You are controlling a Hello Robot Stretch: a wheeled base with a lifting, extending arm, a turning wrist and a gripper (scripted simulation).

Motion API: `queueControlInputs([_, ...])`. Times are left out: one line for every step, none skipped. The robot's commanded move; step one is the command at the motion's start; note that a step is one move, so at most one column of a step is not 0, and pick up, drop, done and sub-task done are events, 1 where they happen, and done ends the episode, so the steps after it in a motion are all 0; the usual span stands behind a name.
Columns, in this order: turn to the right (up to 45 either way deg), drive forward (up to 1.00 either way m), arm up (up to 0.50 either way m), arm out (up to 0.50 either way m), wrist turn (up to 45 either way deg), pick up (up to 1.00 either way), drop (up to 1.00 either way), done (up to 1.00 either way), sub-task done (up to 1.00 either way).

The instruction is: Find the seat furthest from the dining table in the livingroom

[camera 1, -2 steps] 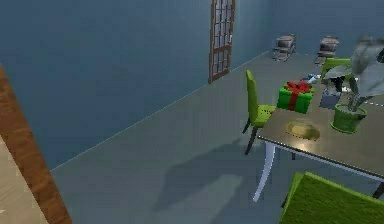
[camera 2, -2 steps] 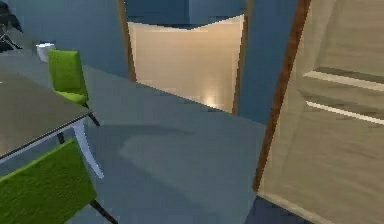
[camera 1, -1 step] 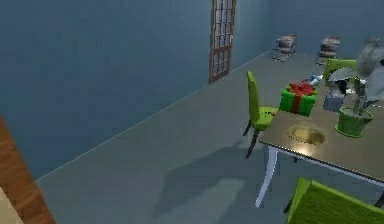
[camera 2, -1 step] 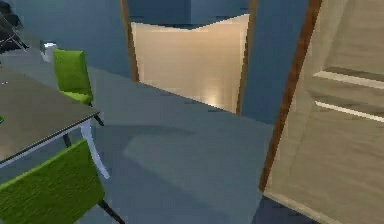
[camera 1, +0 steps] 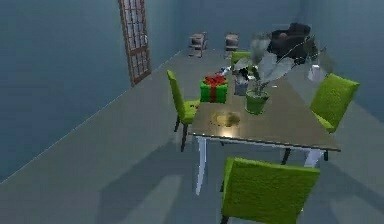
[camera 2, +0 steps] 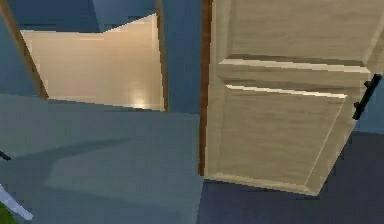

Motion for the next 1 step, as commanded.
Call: queueControlInputs([0.0,0.15,0.0,0.0,0.0,0.0,0.0,0.0,0.0])
